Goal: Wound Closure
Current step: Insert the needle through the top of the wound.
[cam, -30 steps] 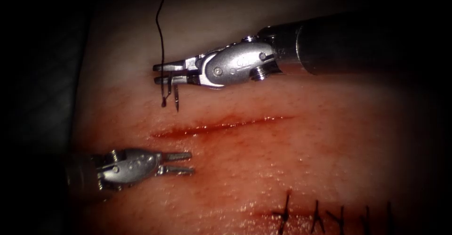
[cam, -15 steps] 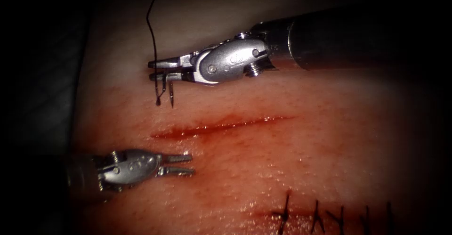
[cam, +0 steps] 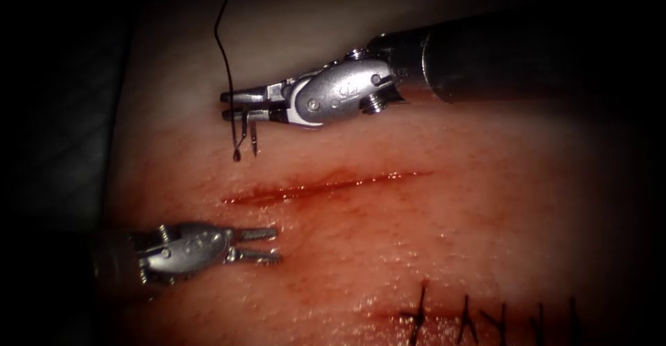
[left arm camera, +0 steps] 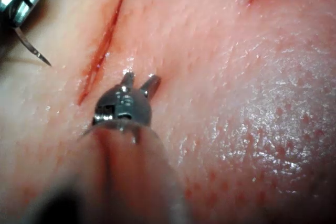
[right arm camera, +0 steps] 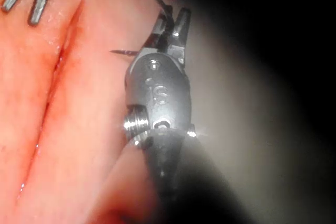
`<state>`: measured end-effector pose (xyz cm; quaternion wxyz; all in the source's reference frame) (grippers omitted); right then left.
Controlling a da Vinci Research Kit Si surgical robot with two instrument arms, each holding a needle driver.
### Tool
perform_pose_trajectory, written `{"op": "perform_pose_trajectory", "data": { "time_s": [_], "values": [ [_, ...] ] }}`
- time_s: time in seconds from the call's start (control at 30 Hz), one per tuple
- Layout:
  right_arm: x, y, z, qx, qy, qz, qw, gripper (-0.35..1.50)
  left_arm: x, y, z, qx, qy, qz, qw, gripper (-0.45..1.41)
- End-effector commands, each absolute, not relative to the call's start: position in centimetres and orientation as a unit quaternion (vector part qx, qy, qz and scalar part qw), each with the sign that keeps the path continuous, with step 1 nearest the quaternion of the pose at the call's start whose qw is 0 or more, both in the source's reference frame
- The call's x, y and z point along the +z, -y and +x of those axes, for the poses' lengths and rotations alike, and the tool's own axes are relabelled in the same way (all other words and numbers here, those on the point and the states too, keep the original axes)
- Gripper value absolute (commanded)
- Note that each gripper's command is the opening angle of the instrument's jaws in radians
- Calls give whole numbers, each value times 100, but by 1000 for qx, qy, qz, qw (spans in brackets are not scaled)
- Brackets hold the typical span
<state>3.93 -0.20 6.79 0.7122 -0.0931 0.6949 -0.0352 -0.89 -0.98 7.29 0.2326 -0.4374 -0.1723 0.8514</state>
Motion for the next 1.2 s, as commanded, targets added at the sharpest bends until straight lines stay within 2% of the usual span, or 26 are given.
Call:
{"op": "perform_pose_trajectory", "data": {
  "time_s": [0.03, 0.77, 1.2],
  "values": [
    [683, 19, 400, -40, -694, -98, 712, -35, 736, 99, -95, 850, 174, -437, 236, 0],
    [733, 104, 387, -134, -677, -158, 707, -35, 729, 104, -86, 846, 183, -434, 248, -10],
    [756, 132, 384, -163, -668, -169, 706, -35, 730, 105, -80, 847, 183, -430, 252, -10]
  ]
}}
